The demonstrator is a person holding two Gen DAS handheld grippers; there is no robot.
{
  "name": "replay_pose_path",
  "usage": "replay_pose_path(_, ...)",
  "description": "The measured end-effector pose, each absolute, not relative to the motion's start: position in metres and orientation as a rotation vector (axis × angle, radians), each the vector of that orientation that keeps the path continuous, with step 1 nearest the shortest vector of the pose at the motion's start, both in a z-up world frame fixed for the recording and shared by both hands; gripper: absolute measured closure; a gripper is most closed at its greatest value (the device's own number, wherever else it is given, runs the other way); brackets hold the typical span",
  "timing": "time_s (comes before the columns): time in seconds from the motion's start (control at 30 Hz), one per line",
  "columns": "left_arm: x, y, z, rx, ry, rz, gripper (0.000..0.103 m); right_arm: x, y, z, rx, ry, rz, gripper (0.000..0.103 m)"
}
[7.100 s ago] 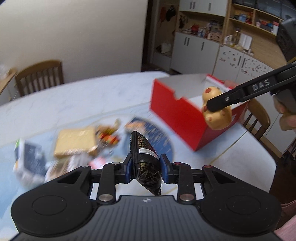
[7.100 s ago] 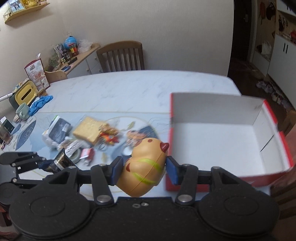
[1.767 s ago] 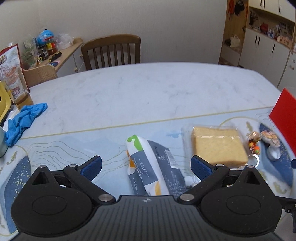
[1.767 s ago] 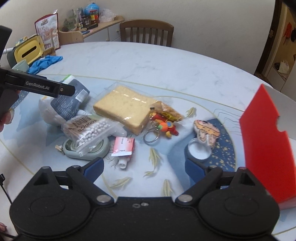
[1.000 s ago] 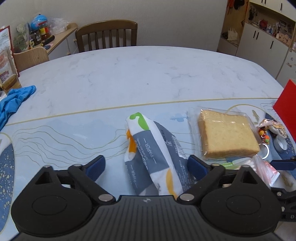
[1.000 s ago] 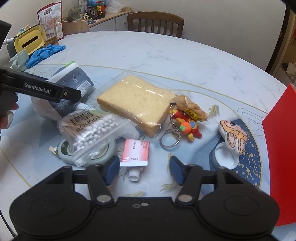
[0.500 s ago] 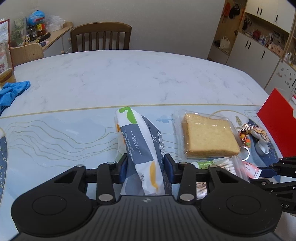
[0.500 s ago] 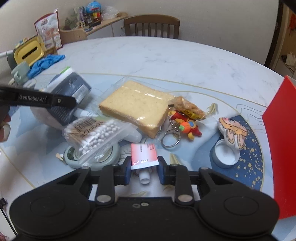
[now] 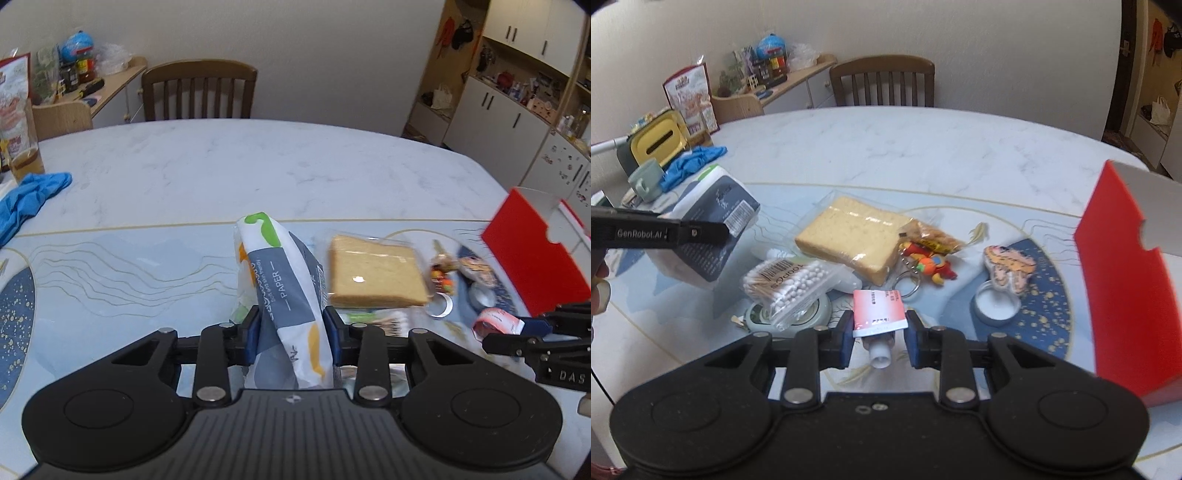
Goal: Organize objects
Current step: 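Carry the white packet and pink tube with both tools over the red box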
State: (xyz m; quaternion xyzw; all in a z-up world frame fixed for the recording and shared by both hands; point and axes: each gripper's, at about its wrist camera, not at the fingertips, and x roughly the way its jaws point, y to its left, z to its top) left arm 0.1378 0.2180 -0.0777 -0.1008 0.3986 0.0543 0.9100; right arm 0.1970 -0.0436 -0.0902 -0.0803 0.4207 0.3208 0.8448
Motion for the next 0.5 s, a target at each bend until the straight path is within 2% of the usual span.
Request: replay_pose_path(0.5, 0.133, 0.124, -0.039, -0.162, 0.814, -0.017, 0.069, 0.193, -0.113, -0.044, -0.131, 0.827, 0.649, 0.076)
